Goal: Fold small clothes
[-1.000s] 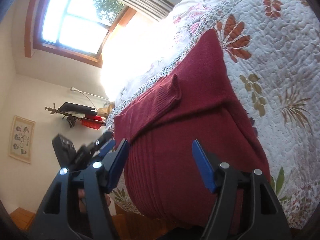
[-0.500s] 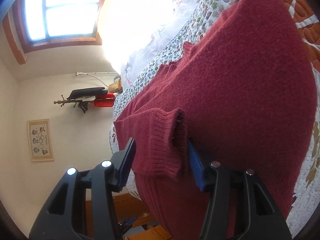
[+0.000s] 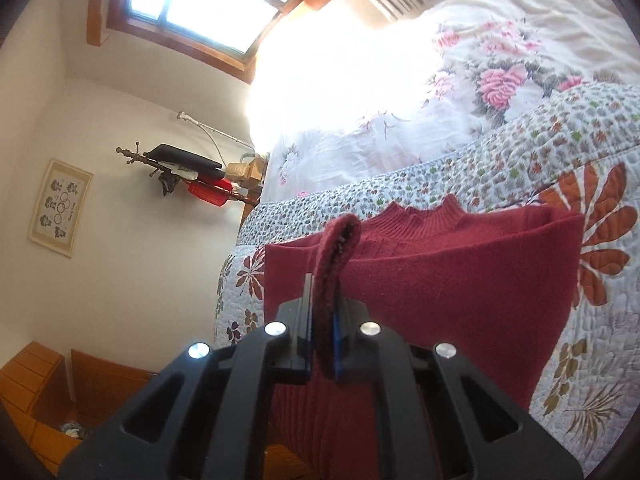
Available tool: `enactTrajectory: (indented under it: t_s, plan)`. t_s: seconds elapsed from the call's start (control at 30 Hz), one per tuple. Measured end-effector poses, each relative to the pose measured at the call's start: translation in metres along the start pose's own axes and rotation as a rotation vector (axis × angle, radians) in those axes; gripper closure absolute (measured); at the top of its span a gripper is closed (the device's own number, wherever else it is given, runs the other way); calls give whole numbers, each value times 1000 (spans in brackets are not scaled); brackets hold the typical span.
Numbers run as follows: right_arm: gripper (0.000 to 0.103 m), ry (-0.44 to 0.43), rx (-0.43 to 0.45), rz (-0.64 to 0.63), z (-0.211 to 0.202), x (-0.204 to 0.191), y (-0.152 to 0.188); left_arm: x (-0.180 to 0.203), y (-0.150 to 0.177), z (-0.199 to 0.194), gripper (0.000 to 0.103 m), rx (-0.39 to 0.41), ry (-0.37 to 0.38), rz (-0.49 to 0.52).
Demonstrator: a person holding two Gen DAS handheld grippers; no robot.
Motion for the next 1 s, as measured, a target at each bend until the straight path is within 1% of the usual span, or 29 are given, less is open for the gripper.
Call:
enactTrajectory:
  t_s: [0.07,0.13,0.3,0.53,0.6,0.67,0.7,0.73,0.77,0.83,0.9,1.0]
  plan:
    - [97,51,29,10,-14,18,4,5,-1,4,27,-7,8,12]
    - [97,76,26,53,-17,47,11,8,-2,8,27,-18,15,19]
    - [97,133,-10,152,2,110,33,10,-3,15,27,-38,20,30]
    - [97,138,-38,238,31,150,50,6,-9,15,27,-38,7,30]
    - [96,149,-55,254,37,160,54,5,-10,16,27,-39,3,32]
    - [91,150,-48,273,35,167,57,5,-11,18,27,-45,3,27]
    - [89,151,-21,286,27,167,58,5,-11,18,27,-46,5,26]
    - [84,162,21,288,15,165,57,6,-12,17,27,-43,7,25]
    - [83,165,62,278,3,160,57,7,-12,16,27,-38,10,25]
    - [83,136,100,256,-10,147,59,9,-12,16,27,-35,13,27]
    - [83,116,81,219,-6,135,64,10,-10,17,27,-39,20,23]
    - [83,114,-1,199,21,135,75,10,-6,19,27,-53,36,5]
Point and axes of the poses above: each gripper's, at about its wrist camera, not at the fingertips, and z roughly the way its jaws point, x to its right, y to its underside, the point moved 7 cm from there along z, roughly the way its jaws point, and after that the axes turned 10 degrees about -x, right-handed, at the moved point
